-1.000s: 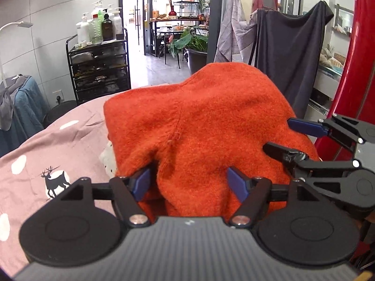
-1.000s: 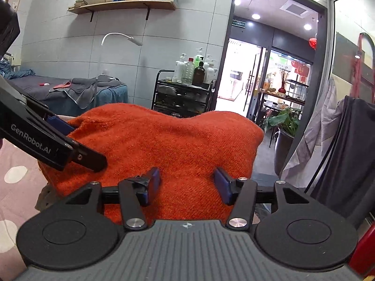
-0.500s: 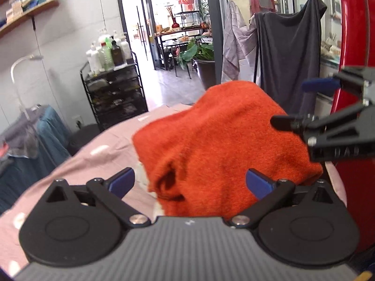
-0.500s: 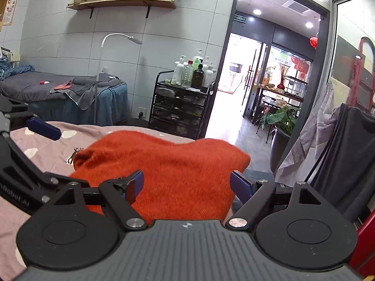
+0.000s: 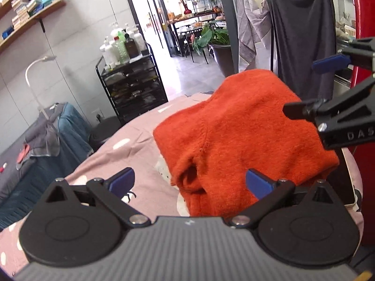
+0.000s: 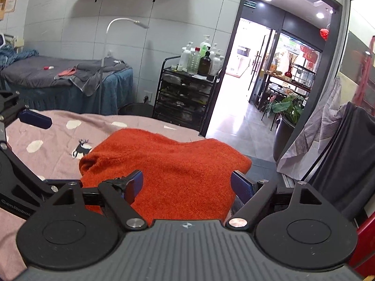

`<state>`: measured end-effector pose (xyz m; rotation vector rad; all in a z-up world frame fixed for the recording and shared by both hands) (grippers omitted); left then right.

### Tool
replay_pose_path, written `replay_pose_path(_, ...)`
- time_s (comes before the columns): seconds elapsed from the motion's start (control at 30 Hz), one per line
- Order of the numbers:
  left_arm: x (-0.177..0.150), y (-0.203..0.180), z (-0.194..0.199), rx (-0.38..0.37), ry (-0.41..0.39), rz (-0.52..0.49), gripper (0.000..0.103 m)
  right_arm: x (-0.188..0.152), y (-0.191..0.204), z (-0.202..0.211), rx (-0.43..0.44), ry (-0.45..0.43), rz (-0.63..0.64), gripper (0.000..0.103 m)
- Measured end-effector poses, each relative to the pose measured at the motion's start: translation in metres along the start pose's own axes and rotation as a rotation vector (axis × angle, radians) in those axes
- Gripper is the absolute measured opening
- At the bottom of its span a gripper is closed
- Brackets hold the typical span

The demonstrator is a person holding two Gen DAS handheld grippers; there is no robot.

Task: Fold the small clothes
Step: 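Open both grippers and release the folded sweater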

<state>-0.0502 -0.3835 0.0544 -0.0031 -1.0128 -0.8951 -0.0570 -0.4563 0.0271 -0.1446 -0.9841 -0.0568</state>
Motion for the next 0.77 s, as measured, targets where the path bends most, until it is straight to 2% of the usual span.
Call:
replay_pose_path(0.43, -0.002, -0.002, -0.004, 0.022, 0.019, -0.047, 0.103, -0.008, 0.006, -0.009, 0.007, 0.090, 0.046, 0.103)
replay_pose_path(0.6, 0.001, -0.002, 0.002, 0.027, -0.045, -0.051, 0.103, -0.014, 0.009, -0.012, 0.006, 0.117, 0.058, 0.103)
replay_pose_path(0.77, 0.000, -0.002, 0.002, 0.022, -0.035, -0.051, 0.103, -0.017, 0.009, -0.014, -0.004, 0.132, 0.061, 0.103)
Point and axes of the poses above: each gripper's, at about its wrist camera, not at the fingertips, and z roughly against the way its jaws point, y to its left, x to its top, the point moved 10 cm from there along -z, roughly the way its jaws point, and after that the axes turned 13 degrees about x, right-handed, at the moved point
